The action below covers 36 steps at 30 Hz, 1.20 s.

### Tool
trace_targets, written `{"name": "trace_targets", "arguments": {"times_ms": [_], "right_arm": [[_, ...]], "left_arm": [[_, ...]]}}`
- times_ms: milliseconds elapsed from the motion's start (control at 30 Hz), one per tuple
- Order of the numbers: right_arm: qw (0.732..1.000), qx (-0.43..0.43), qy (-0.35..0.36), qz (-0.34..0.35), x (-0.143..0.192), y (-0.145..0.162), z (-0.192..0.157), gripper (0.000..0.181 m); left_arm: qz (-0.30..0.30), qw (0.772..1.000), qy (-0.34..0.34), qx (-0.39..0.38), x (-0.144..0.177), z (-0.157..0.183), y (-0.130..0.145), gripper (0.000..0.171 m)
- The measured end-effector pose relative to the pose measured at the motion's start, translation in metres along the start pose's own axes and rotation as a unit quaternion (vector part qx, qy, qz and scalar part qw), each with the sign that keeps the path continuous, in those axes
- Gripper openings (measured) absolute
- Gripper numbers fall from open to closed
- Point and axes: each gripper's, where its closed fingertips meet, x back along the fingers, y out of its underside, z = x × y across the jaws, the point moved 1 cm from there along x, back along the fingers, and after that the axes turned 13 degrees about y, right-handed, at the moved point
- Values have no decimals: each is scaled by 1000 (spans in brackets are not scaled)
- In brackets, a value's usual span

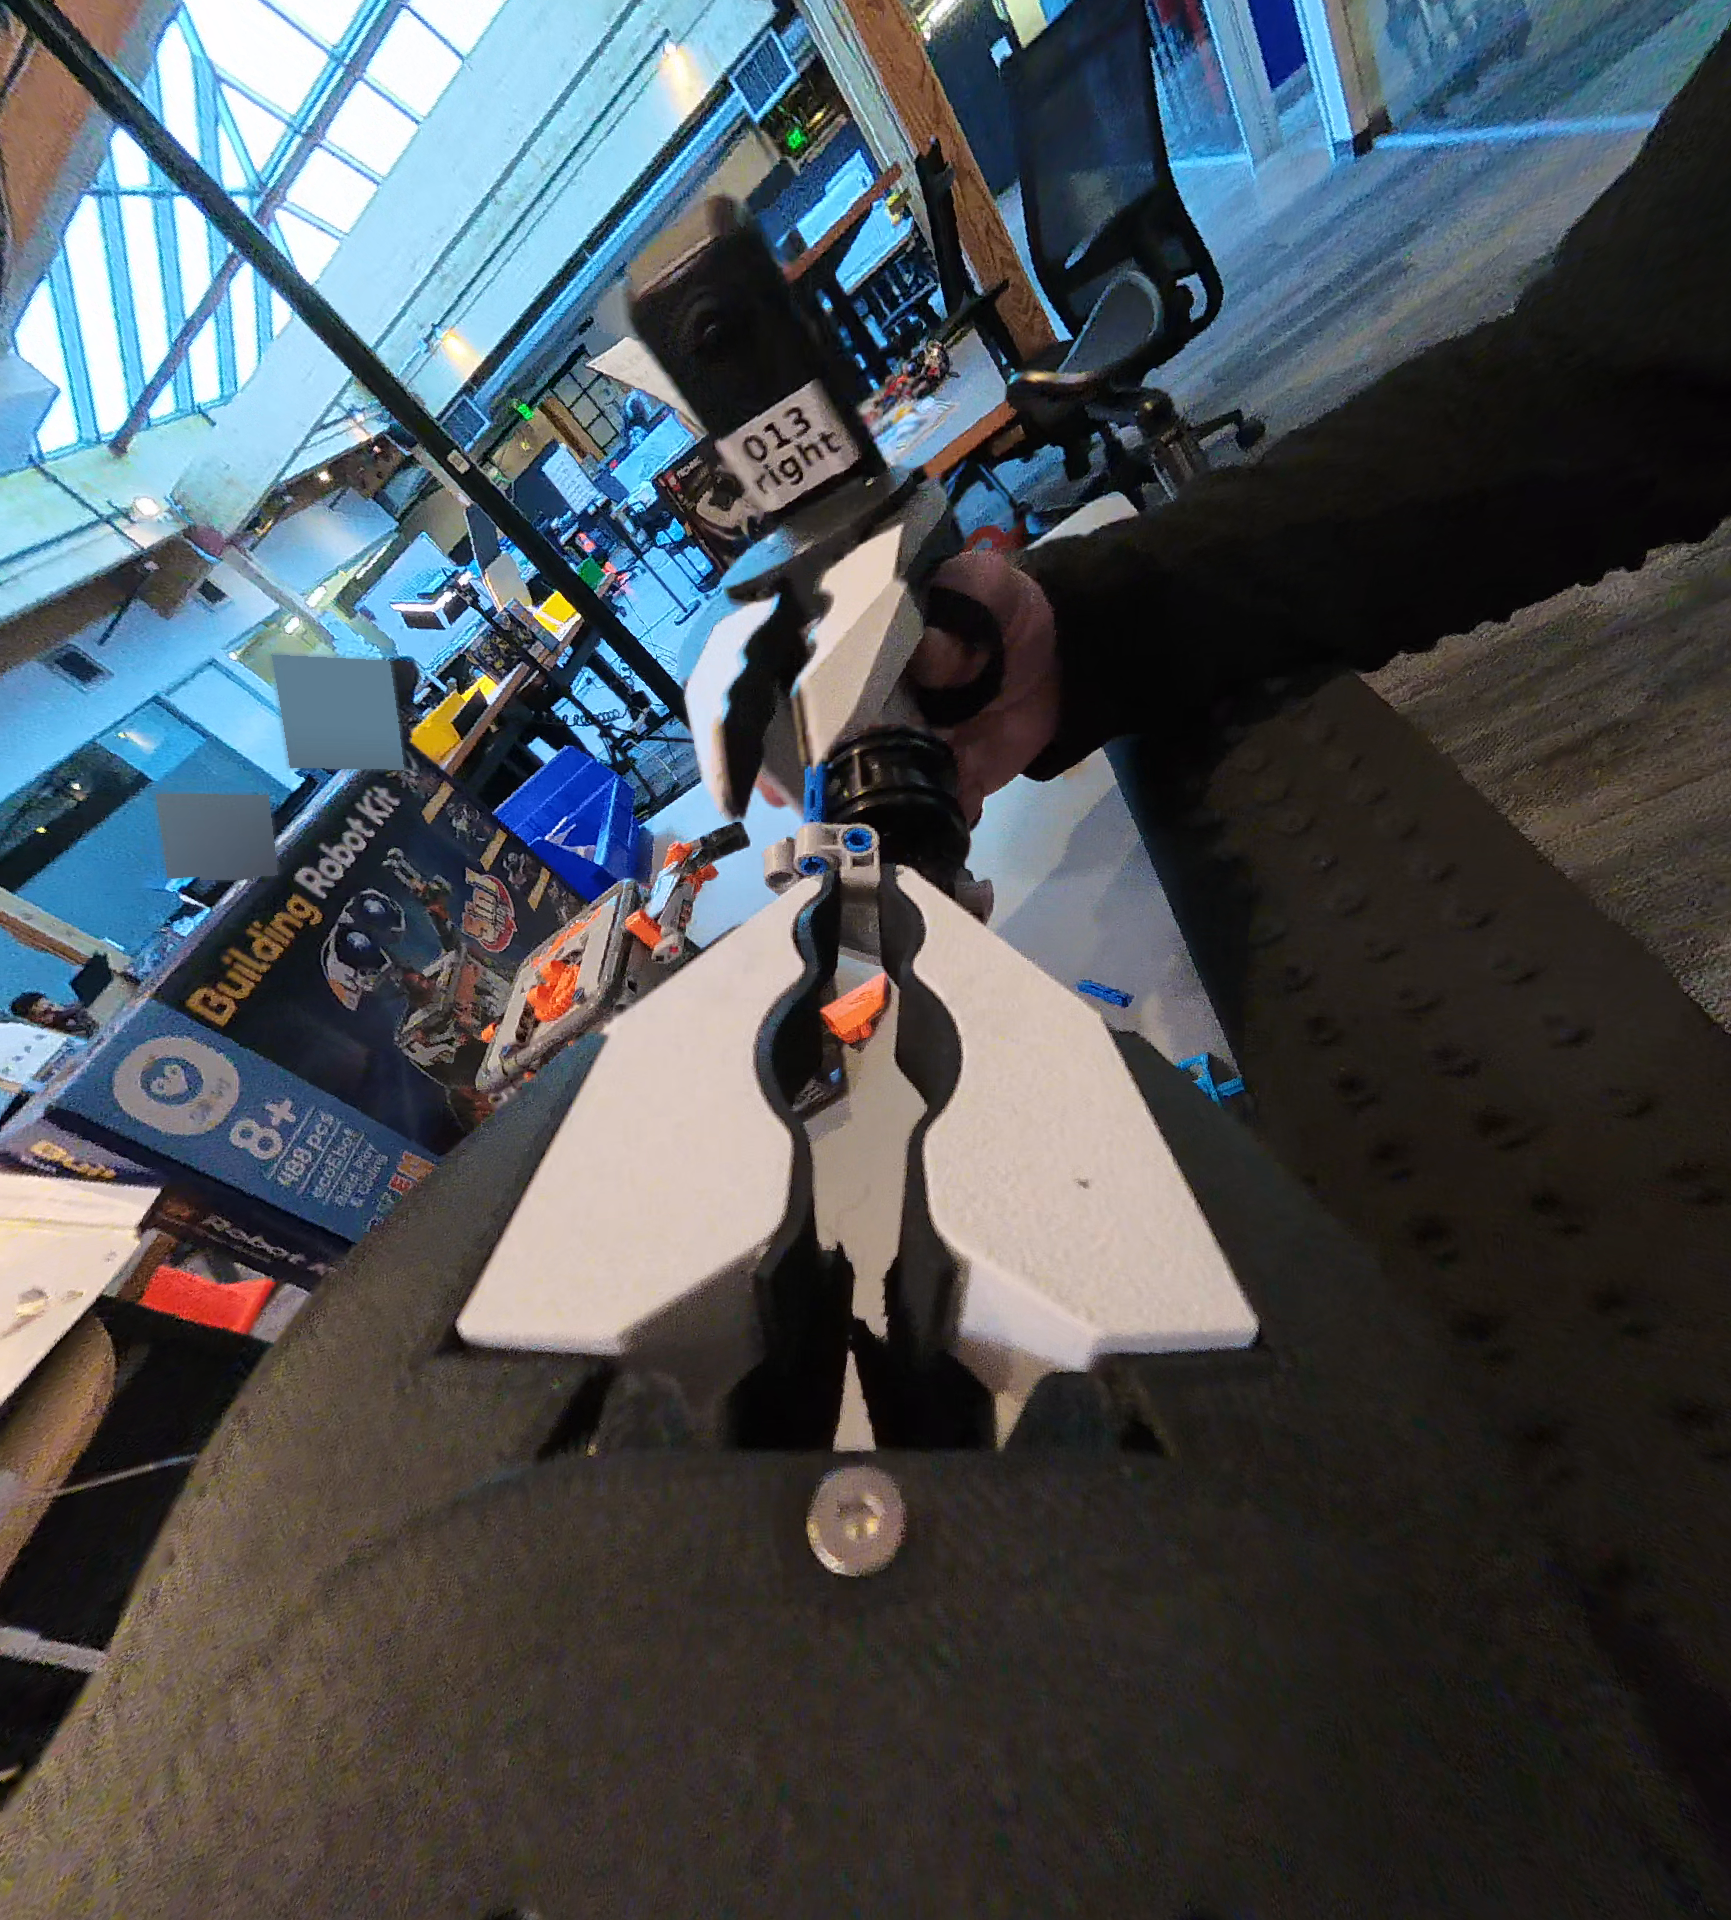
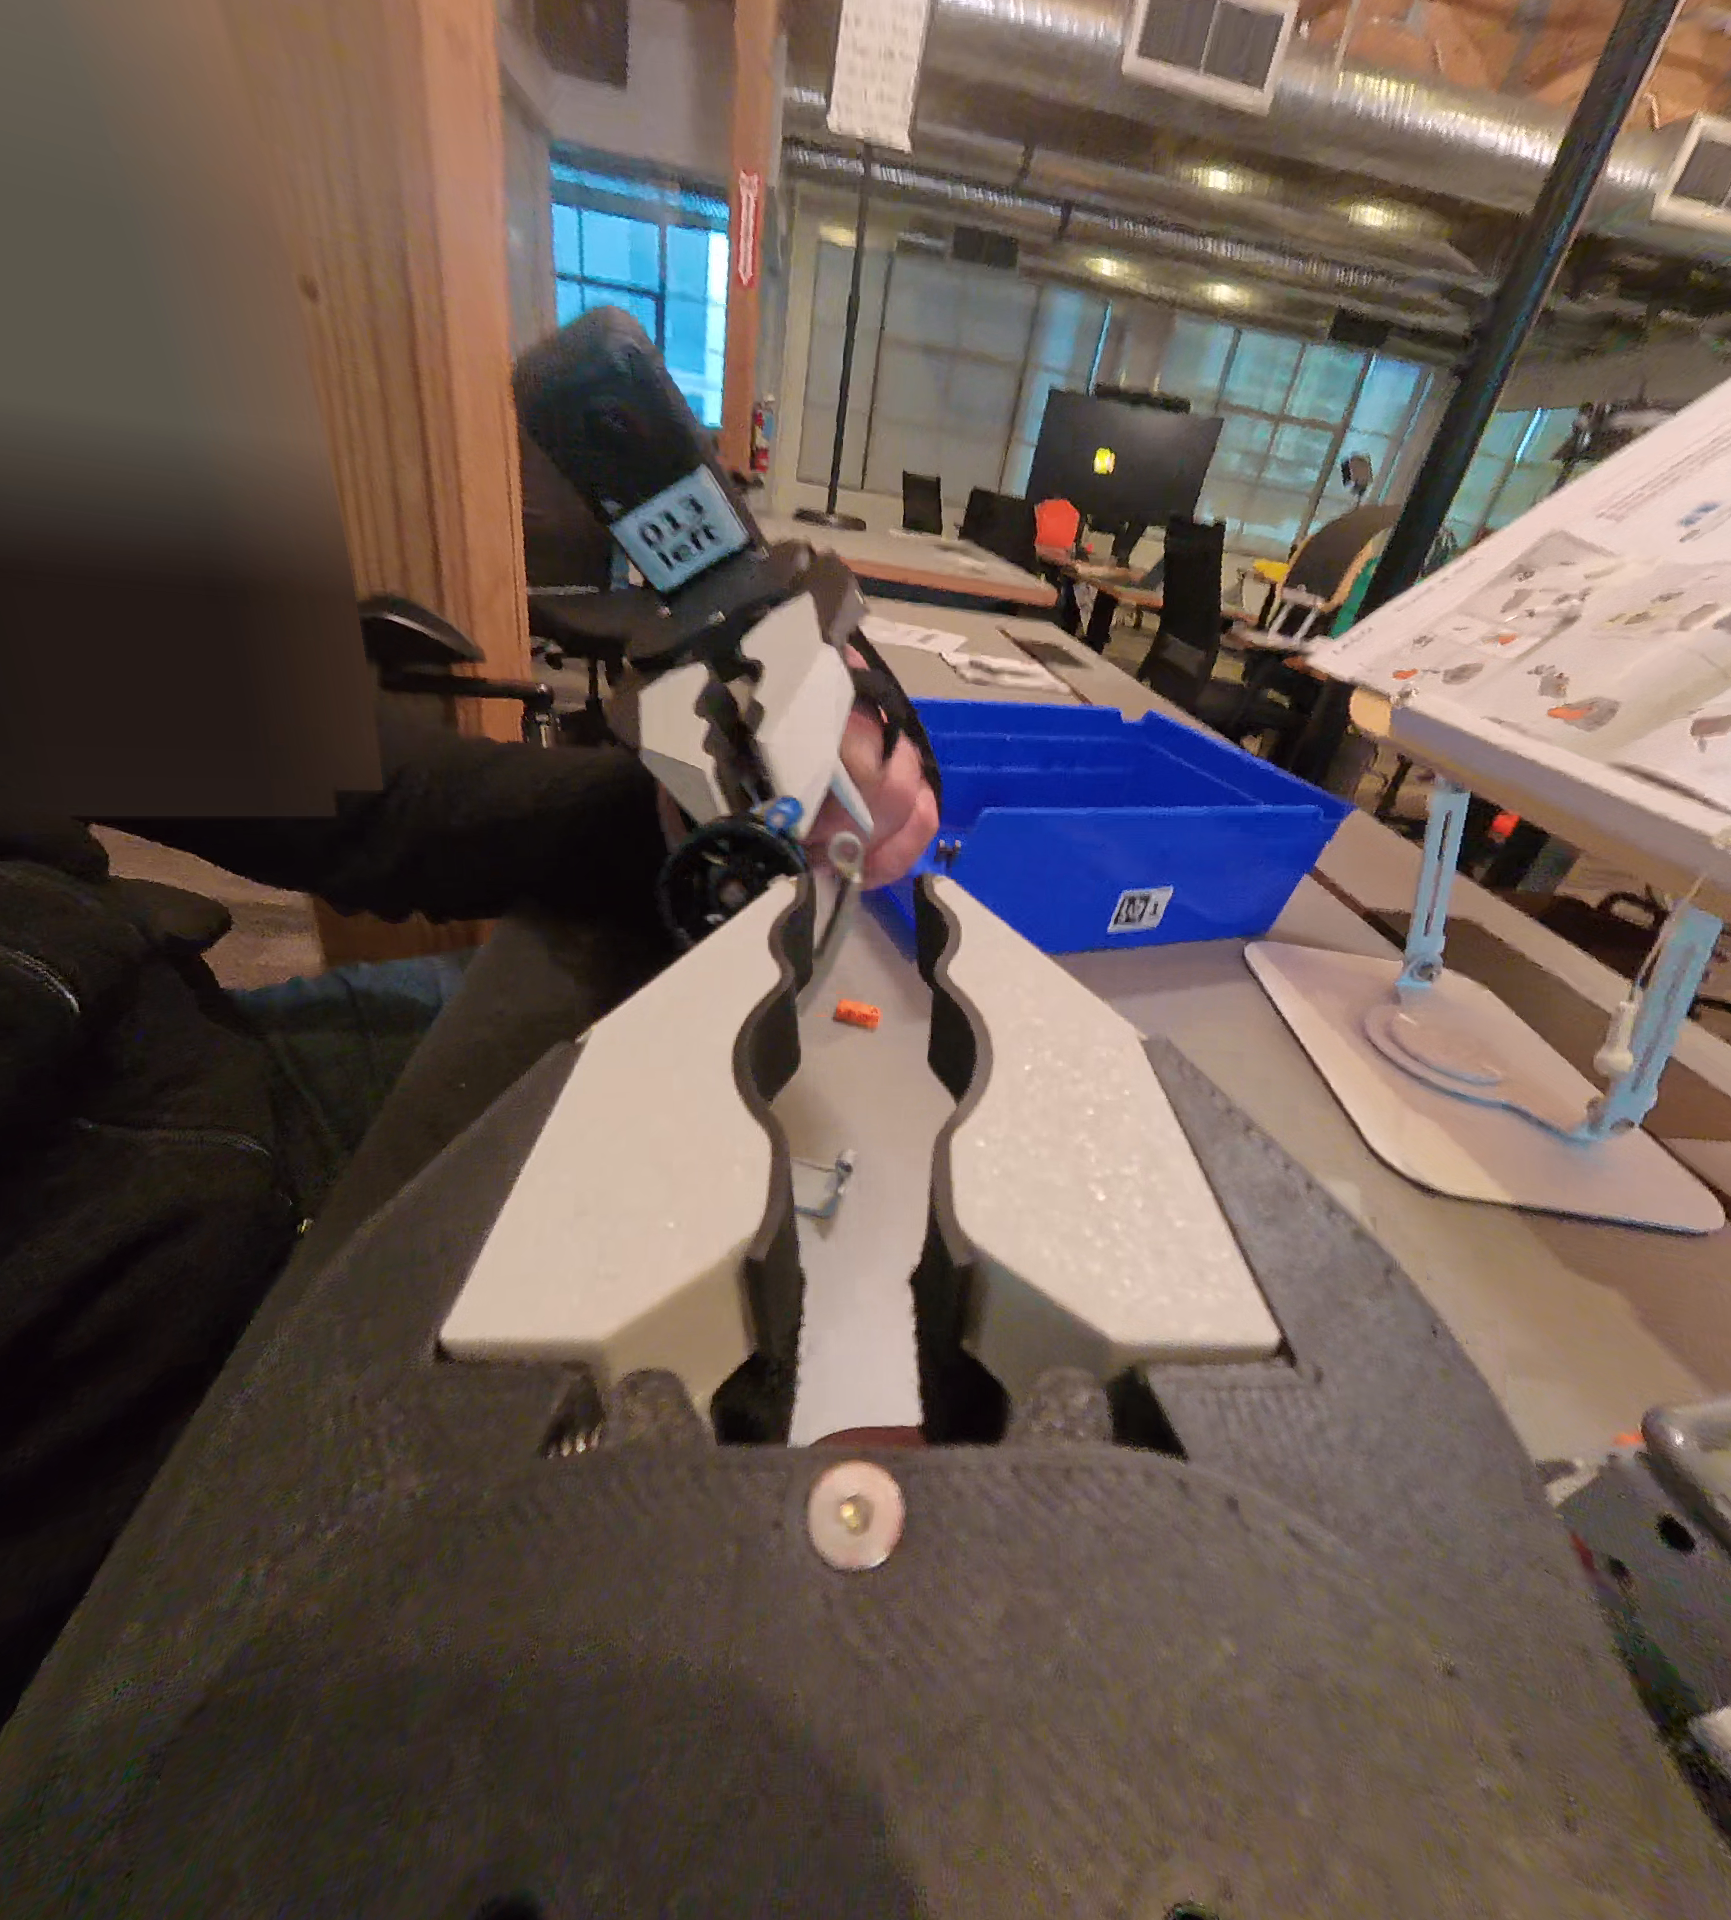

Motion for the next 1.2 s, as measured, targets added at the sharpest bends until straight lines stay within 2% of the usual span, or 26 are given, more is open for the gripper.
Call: {"name": "trace_targets", "arguments": {"times_ms": [100, 400, 600, 833, 933, 1200], "right_arm": [[1000, 3, -6, -30, -8, 12, -5, 16], [998, -42, -44, -30, -6, 9, -12, 9], [994, -65, -60, -63, -9, 19, -16, 0], [990, -78, -67, -95, -11, 30, -16, 0], [995, -27, -34, -92, -12, 30, -11, 0], [998, 27, 20, -55, -9, 18, -2, 0]], "left_arm": [[-11, 1000, 6, -19, -3, 2, -1, 5], [-30, 998, 9, -45, -5, 8, -3, 5], [-82, 992, 0, -95, -10, 13, 0, 4], [-123, 983, 1, -133, -17, 18, 7, 4], [-123, 985, -9, -116, -11, 12, 13, 4], [-39, 999, -11, 31, -3, -7, 16, 5]]}}
